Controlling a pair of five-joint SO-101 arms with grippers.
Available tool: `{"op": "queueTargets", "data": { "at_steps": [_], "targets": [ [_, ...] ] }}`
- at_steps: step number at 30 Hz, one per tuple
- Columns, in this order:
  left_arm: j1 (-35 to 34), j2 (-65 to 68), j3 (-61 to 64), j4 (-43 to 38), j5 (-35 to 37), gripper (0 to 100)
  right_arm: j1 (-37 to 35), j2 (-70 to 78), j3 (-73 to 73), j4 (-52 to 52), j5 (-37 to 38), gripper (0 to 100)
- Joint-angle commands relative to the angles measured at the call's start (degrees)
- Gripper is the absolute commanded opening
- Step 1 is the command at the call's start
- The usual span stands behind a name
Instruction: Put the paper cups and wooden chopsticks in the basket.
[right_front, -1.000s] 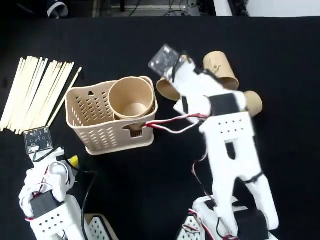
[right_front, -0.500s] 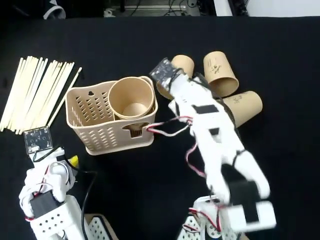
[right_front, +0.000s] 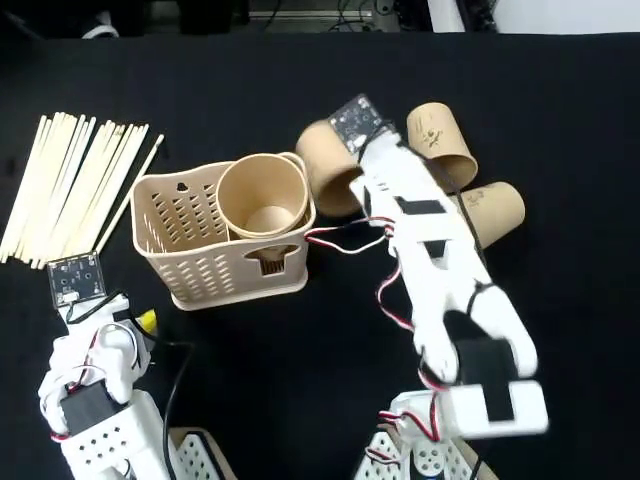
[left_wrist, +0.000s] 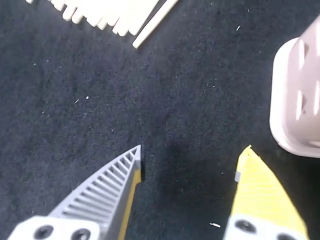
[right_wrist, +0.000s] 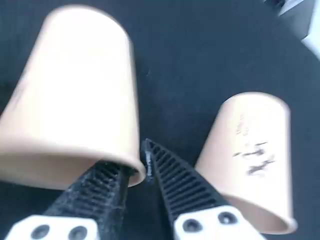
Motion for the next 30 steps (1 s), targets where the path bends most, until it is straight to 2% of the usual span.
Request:
{"op": "queueTargets", "data": {
  "at_steps": [1, 4, 7, 10, 14, 19, 24, 28, 30],
  "targets": [
    [0.75, -0.18, -0.22, -0.88, -0.44, 30, 0.97, -8.92, 2.24, -0.44, -0.97, 1.1],
    [0.75, -0.18, -0.22, -0.88, -0.44, 30, 1.05, -15.96, 5.14, 1.67, -0.97, 1.1],
    [0.75, -0.18, -0.22, -0.79, -0.44, 30, 1.05, -23.08, 4.79, 9.14, -1.05, 1.1],
    [0.75, -0.18, -0.22, -0.79, -0.44, 30, 1.41, -30.20, 0.92, 18.73, -4.48, 1.1],
    [0.75, -0.18, -0.22, -0.79, -0.44, 30, 2.55, -36.18, -10.33, 34.81, -8.26, 1.1],
    [0.75, -0.18, -0.22, -0.70, -0.44, 30, 2.29, -36.26, -27.91, 54.59, -11.52, 1.1],
    [0.75, -0.18, -0.22, -0.70, -0.44, 30, 2.11, -34.68, -43.38, 66.02, -17.76, 1.1],
    [0.75, -0.18, -0.22, -0.79, -0.44, 30, -2.90, -34.07, -53.76, 71.03, -20.22, 1.1],
    [0.75, -0.18, -0.22, -0.79, -0.44, 30, -8.79, -33.80, -57.27, 73.58, -20.22, 1.1]
  ]
}}
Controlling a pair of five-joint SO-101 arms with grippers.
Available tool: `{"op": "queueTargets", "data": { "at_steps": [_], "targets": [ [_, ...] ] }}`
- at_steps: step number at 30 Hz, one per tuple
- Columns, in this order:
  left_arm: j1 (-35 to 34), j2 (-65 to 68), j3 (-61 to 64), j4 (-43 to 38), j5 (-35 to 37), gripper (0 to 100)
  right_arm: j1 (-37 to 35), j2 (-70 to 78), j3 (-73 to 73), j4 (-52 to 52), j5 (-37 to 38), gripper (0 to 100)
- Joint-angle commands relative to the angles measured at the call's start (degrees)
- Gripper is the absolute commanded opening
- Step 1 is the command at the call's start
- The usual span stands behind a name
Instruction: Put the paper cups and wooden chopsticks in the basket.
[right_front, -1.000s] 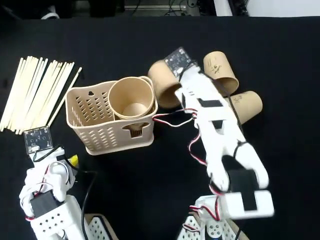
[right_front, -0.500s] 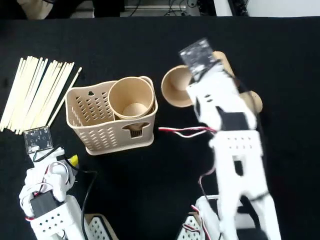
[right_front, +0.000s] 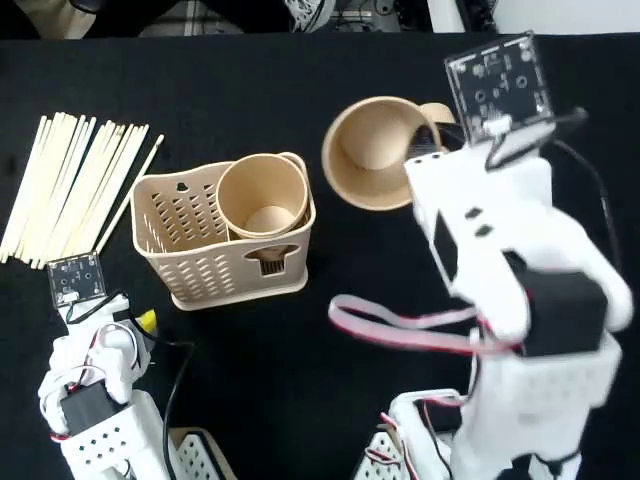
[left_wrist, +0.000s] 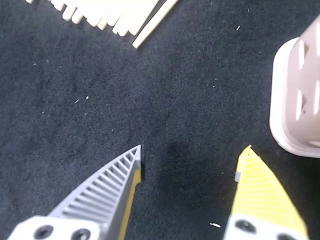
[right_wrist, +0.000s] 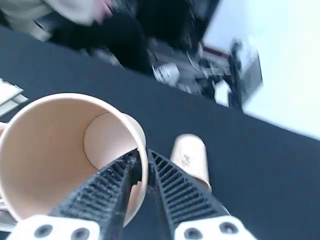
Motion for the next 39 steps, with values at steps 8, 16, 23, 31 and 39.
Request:
{"op": "queueTargets", "data": {
  "at_steps": [8, 16, 23, 31, 39],
  "targets": [
    [0.75, -0.18, -0.22, -0.79, -0.44, 30, -19.69, 2.59, -6.90, 4.66, -2.37, 1.1],
    [0.75, -0.18, -0.22, -0.88, -0.44, 30, -19.69, 11.91, -4.88, 2.29, -2.64, 1.1],
    [0.75, -0.18, -0.22, -0.88, -0.44, 30, -19.69, 19.03, -5.23, 2.37, -2.37, 3.0],
    [0.75, -0.18, -0.22, -0.88, -0.44, 30, -19.96, 18.86, -5.41, 2.20, 4.84, 35.9],
    [0.75, -0.18, -0.22, -0.79, -0.44, 30, -6.24, 14.73, -1.54, -0.35, 21.19, 29.2]
  ]
}}
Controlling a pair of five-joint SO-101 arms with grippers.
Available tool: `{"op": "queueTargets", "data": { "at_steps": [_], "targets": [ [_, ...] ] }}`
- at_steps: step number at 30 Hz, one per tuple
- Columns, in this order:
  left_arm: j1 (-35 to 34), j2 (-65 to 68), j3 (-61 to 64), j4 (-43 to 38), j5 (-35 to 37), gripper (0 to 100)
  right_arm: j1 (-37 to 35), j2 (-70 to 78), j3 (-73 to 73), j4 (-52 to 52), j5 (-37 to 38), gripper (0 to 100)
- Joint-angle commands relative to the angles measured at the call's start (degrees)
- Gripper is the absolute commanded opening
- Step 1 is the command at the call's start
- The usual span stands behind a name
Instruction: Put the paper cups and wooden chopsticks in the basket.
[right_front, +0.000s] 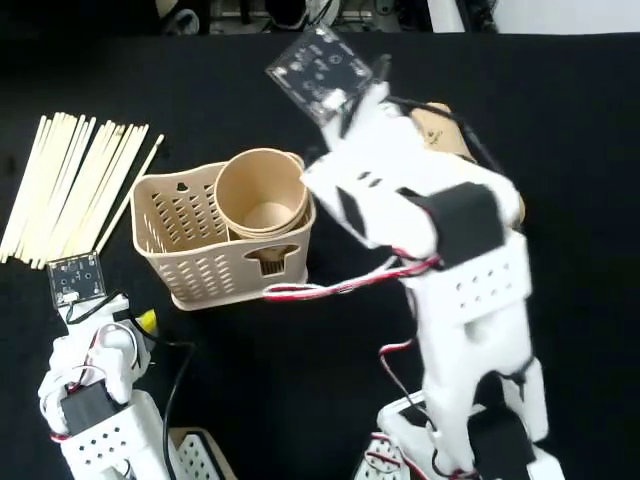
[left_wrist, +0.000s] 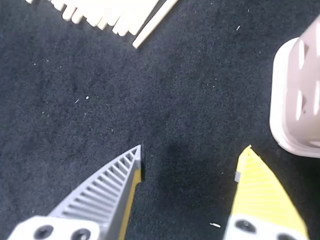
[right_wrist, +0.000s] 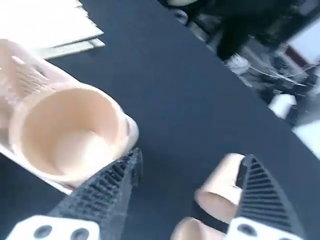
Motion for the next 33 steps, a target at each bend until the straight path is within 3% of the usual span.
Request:
{"op": "queueTargets", "data": {
  "at_steps": [1, 7, 15, 20, 30, 33],
  "targets": [
    [0.75, -0.18, -0.22, -0.70, -0.44, 30, 9.14, -1.54, 4.00, -4.04, 10.99, 28.7],
    [0.75, -0.18, -0.22, -0.79, -0.44, 30, 19.69, -1.54, 26.95, -23.56, 26.46, 28.3],
    [0.75, -0.18, -0.22, -0.79, -0.44, 30, 26.11, 0.75, 49.89, -50.81, 35.52, 28.3],
    [0.75, -0.18, -0.22, -0.88, -0.44, 30, 30.51, 11.74, 47.08, -57.76, 35.25, 28.3],
    [0.75, -0.18, -0.22, -0.88, -0.44, 30, 31.74, 34.15, 29.85, -58.11, 34.46, 27.9],
    [0.75, -0.18, -0.22, -0.97, -0.44, 30, 31.82, 36.26, 26.42, -58.02, 31.30, 20.2]
  ]
}}
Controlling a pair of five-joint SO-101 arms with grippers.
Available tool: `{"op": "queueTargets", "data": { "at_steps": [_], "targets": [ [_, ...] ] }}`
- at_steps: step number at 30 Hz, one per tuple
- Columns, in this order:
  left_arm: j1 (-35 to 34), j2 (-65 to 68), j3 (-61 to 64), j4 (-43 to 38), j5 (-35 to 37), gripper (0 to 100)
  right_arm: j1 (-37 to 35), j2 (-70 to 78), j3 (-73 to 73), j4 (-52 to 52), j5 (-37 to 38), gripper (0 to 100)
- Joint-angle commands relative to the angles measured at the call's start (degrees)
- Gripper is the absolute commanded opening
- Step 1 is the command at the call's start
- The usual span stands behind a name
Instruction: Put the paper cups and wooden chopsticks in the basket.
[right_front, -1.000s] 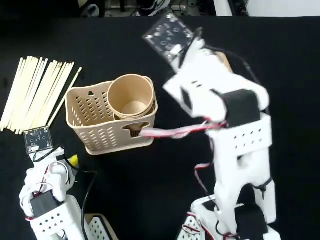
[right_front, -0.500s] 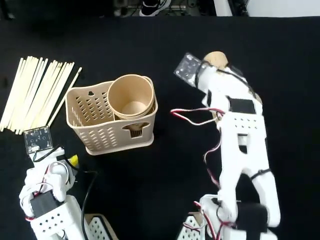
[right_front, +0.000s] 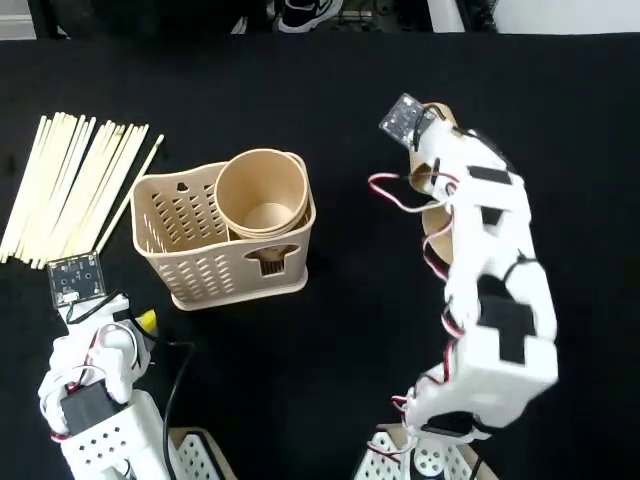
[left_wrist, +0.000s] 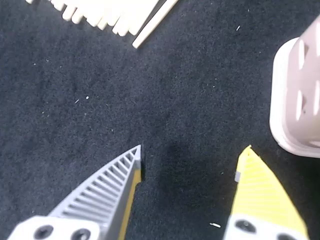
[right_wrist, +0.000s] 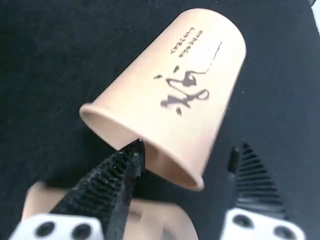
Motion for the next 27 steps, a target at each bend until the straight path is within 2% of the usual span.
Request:
{"op": "queueTargets", "data": {
  "at_steps": [1, 6, 11, 17, 23, 27],
  "targets": [
    [0.75, -0.18, -0.22, -0.97, -0.44, 30, 0.88, 0.40, -5.41, -0.88, -3.08, 16.5],
    [0.75, -0.18, -0.22, -0.97, -0.44, 30, 0.62, -2.07, -4.97, -0.88, -5.27, 0.8],
    [0.75, -0.18, -0.22, -0.97, -0.44, 30, 0.88, -6.81, -4.26, -0.09, -9.67, 1.2],
    [0.75, -0.18, -0.22, -0.97, -0.44, 30, 0.09, -12.26, -4.62, 7.74, -11.25, 1.2],
    [0.75, -0.18, -0.22, -0.97, -0.44, 30, -0.53, -19.12, -10.86, 18.46, -22.59, 1.2],
    [0.75, -0.18, -0.22, -0.88, -0.44, 30, -2.99, -21.58, -19.38, 30.24, -31.91, 1.2]
  ]
}}
